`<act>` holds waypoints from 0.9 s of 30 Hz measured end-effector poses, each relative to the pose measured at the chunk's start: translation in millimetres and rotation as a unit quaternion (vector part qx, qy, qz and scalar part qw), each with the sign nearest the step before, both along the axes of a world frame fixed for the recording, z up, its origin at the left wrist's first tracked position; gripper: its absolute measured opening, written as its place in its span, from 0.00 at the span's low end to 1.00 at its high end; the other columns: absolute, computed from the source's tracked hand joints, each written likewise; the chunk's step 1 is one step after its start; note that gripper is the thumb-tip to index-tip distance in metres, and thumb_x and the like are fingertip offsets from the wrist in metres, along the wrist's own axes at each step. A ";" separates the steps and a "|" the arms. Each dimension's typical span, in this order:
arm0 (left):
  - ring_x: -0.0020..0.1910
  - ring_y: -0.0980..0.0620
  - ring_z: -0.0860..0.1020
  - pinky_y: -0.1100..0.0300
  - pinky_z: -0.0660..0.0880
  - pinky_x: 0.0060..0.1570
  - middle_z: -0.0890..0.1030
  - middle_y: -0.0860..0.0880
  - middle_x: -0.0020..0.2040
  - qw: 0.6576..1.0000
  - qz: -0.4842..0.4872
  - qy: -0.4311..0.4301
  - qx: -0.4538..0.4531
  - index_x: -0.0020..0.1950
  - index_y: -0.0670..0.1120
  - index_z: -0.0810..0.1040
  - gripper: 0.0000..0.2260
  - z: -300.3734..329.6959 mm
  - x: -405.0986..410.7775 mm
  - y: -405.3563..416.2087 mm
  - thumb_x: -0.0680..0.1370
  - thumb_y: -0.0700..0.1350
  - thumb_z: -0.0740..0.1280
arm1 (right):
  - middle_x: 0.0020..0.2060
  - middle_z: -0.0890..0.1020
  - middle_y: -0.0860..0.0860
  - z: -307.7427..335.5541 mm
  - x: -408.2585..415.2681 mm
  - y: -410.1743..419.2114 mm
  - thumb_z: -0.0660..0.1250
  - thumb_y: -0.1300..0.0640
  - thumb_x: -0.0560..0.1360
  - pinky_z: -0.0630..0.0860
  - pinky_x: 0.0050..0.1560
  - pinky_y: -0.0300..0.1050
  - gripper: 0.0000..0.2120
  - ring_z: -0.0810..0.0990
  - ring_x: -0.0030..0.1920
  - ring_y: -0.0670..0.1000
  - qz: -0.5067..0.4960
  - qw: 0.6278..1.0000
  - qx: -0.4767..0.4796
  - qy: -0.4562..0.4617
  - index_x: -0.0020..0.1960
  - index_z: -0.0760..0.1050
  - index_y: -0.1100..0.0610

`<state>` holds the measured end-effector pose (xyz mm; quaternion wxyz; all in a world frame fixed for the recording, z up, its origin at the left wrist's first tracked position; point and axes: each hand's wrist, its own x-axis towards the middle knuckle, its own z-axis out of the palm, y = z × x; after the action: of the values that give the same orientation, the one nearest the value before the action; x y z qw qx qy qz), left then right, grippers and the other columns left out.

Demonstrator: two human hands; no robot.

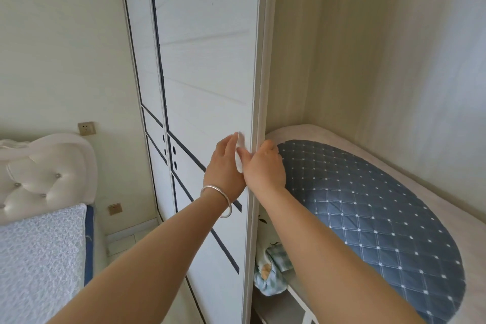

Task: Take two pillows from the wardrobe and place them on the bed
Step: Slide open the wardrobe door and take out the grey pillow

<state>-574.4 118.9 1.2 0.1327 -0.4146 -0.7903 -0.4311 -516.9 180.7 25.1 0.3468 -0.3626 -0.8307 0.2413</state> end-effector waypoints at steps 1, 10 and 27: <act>0.71 0.49 0.64 0.55 0.70 0.63 0.58 0.48 0.75 0.999 0.012 0.026 0.019 0.75 0.49 0.55 0.33 0.2 4.4 -2.7 0.74 0.42 0.66 | 0.60 0.73 0.56 -2.4 4.7 -1.0 0.58 0.40 0.75 0.73 0.45 0.45 0.27 0.74 0.57 0.55 -0.002 1.000 0.011 0.016 0.64 0.63 0.59; 0.53 0.51 0.73 0.61 0.76 0.39 0.68 0.52 0.59 0.948 -0.140 0.271 0.089 0.62 0.48 0.72 0.25 -24.5 50.9 27.2 0.67 0.41 0.71 | 0.53 0.74 0.50 -33.1 69.1 20.5 0.59 0.49 0.76 0.66 0.44 0.43 0.12 0.71 0.54 0.51 -0.042 0.992 0.051 0.104 0.55 0.68 0.55; 0.68 0.41 0.65 0.53 0.61 0.69 0.63 0.43 0.71 0.958 -0.088 -0.206 -0.179 0.69 0.48 0.70 0.24 -103.7 98.7 243.0 0.74 0.54 0.66 | 0.62 0.72 0.56 -112.6 172.6 236.1 0.61 0.50 0.76 0.68 0.59 0.50 0.19 0.67 0.63 0.56 -0.138 0.982 -0.009 -0.126 0.64 0.68 0.59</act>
<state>-475.7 361.9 -102.5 -0.1475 -0.4022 -0.8249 -0.3689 -344.3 416.9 -87.5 0.2666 -0.5042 -0.8074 0.1510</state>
